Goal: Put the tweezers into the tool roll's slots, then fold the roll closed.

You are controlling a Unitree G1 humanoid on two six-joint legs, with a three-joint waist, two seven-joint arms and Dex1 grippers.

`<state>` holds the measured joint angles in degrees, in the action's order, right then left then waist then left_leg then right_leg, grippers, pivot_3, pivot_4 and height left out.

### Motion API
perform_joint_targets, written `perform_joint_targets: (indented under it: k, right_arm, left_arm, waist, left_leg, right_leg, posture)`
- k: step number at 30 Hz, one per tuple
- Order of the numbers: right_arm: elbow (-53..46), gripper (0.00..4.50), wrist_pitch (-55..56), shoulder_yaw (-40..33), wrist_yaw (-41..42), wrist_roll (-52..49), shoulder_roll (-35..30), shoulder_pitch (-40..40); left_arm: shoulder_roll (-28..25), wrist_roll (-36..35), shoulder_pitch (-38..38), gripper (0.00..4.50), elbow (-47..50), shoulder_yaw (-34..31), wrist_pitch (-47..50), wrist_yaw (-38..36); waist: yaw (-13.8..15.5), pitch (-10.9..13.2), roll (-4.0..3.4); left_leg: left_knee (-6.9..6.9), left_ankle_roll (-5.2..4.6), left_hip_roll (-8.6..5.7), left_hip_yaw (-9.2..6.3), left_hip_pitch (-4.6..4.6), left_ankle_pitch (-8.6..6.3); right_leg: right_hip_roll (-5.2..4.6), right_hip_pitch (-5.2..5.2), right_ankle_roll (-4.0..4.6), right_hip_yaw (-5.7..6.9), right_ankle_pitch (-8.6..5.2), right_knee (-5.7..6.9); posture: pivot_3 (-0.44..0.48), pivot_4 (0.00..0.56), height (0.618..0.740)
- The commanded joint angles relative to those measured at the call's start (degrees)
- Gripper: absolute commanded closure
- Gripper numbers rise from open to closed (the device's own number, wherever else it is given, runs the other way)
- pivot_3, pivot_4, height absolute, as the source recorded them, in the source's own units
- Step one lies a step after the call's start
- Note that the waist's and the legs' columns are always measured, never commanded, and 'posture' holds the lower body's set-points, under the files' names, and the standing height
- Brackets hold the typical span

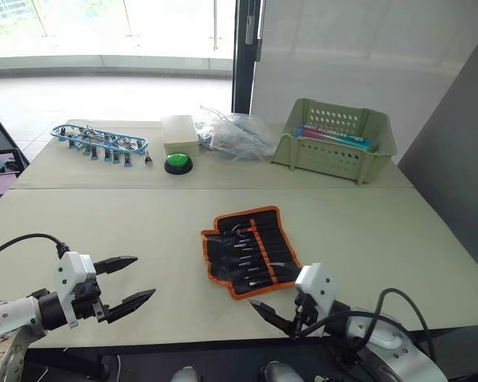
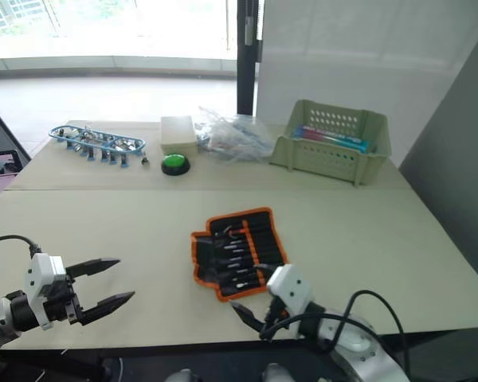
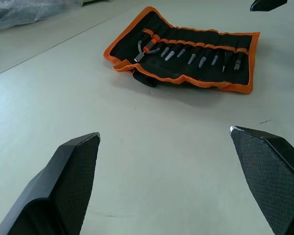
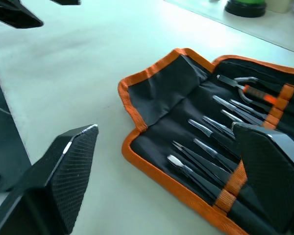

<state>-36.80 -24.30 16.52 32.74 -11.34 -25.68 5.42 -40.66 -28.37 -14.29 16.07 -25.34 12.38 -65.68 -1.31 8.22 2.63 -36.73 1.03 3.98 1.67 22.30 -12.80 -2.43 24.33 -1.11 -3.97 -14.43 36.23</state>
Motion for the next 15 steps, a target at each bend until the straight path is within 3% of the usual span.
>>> perform_joint_targets:
  k: [1,11,15]
  right_arm:
    - [4.21,0.03,2.26,6.88,-3.63,6.74,3.49,-3.77]
    - [13.97,0.03,8.01,17.41,-14.17,27.01,9.62,-11.44]
    - [14.05,1.23,10.56,18.79,-15.44,30.46,10.84,-11.98]
  left_arm:
    - [0.04,-0.18,0.20,0.00,-0.07,0.15,-1.75,0.87]
    - [-0.64,-0.12,0.45,0.00,0.07,1.45,-2.47,2.52]
    - [-0.93,0.70,0.57,0.00,-0.94,2.39,-3.77,2.11]
  waist:
    - [0.03,-0.01,0.04]
    - [0.31,0.03,0.02]
    - [0.26,0.04,0.00]
  left_leg:
    - [0.00,0.00,0.01,0.00,0.02,0.00]
    - [0.01,0.01,-0.04,0.03,0.12,0.00]
    - [0.01,0.01,-0.01,0.03,0.07,0.00]
  right_leg:
    - [0.02,0.02,0.02,0.01,0.01,0.01]
    - [-0.04,0.08,0.08,0.01,0.05,-0.01]
    - [-0.01,0.07,0.07,0.02,0.05,0.03]
  posture:
    - [0.000,0.150,0.738]
    - [0.000,0.150,0.738]
    - [0.000,0.150,0.738]
